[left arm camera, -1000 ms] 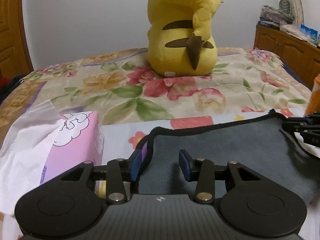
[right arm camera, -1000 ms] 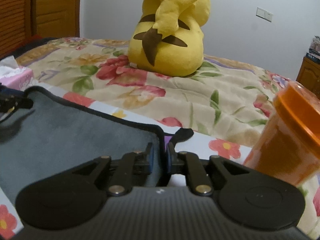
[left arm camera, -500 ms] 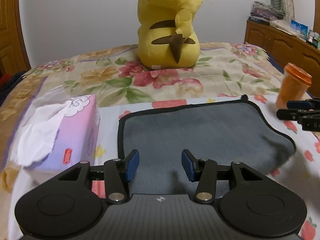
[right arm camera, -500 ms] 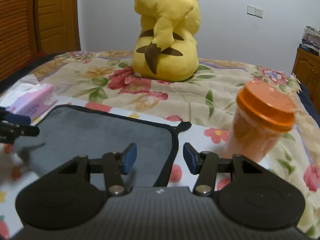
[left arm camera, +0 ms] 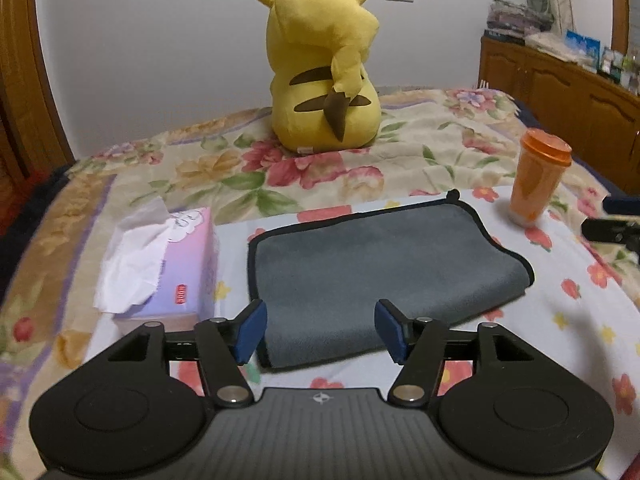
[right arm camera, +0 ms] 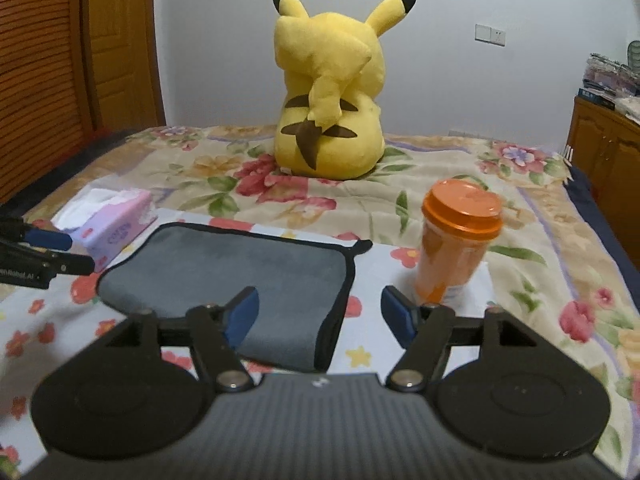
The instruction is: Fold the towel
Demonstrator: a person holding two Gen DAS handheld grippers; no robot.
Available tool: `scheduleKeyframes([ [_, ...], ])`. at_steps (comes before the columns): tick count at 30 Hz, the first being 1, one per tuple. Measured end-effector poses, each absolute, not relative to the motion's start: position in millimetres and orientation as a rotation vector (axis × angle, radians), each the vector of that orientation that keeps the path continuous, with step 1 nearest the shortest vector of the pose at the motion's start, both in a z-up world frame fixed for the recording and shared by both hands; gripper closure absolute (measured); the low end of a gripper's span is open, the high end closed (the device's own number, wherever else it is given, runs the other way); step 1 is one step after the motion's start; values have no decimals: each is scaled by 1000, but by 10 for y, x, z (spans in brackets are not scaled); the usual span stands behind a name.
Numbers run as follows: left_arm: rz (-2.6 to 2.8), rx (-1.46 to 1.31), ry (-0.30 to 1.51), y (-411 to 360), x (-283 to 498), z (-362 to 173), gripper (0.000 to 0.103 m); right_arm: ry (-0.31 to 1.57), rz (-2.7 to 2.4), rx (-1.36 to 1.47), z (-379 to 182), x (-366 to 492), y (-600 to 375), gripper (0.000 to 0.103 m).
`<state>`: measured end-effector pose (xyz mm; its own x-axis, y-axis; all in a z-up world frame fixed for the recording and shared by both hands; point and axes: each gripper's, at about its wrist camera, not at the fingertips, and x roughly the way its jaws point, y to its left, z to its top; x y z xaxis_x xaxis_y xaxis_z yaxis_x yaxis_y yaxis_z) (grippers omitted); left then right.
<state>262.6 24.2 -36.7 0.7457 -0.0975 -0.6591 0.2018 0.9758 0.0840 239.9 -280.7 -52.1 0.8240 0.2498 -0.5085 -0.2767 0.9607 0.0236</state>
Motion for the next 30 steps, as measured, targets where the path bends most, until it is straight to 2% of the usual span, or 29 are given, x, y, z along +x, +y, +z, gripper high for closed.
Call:
scheduleKeyframes([
  [4,-159,133,708,258,2446,-265,33,518,265,-32,-403,2252,-2846,33],
  [6,-154,127,704,263,2358,-211,31,505,262,-37,-340,2179,-2846,29],
  [8,-154,130,703,255,2285,-159,29,493,259,-40,-281,2116,-2842,18],
  [14,-157,137,679,247,2027,60,16,470,259,-41,-92,1916,-2846,0],
  [23,-168,132,621,170,1621,387,1,450,241,-23,101,1621,-2858,0],
  [30,-170,125,604,92,1371,545,0,423,220,-22,243,1408,-2885,0],
])
